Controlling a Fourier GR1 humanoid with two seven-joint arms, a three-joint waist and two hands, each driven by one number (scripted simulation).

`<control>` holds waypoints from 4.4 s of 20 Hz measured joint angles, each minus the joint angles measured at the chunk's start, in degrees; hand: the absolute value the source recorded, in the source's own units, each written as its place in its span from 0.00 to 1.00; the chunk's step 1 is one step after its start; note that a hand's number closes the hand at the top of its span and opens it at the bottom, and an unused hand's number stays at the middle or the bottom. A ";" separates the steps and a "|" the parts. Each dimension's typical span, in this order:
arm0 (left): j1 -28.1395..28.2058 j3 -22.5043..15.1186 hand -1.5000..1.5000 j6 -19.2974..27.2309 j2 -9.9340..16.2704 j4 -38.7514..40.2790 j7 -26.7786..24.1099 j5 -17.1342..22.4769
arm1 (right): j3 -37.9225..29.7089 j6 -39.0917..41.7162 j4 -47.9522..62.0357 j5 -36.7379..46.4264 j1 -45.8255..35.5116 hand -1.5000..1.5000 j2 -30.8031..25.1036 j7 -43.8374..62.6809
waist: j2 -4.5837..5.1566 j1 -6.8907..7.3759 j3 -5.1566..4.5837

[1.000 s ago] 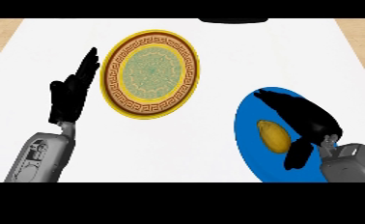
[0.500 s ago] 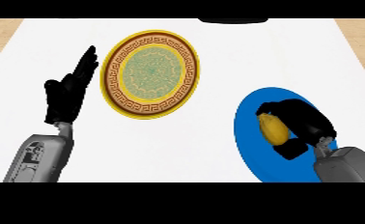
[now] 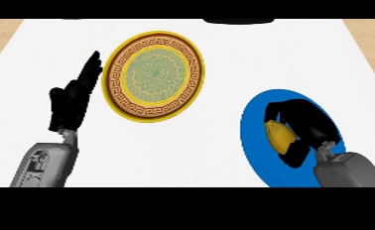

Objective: Pick the lemon from the plate and place it in the plate

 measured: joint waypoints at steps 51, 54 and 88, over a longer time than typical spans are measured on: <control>-5.35 -1.22 0.50 -2.33 -2.98 1.73 0.49 -1.91 | 19.85 -48.78 45.62 -10.26 -49.15 0.00 22.13 41.98 | 1.57 6.20 -0.02; -5.91 -1.35 0.50 -2.55 -3.07 2.46 0.29 -2.11 | 20.69 -52.52 48.69 -14.33 -49.68 0.00 22.17 40.17 | 1.69 6.49 -0.01; 0.87 3.03 0.50 -2.89 -1.20 -1.87 1.26 -1.44 | 16.48 -81.30 3.34 -14.77 -9.98 0.00 8.06 30.43 | -0.14 -0.37 0.04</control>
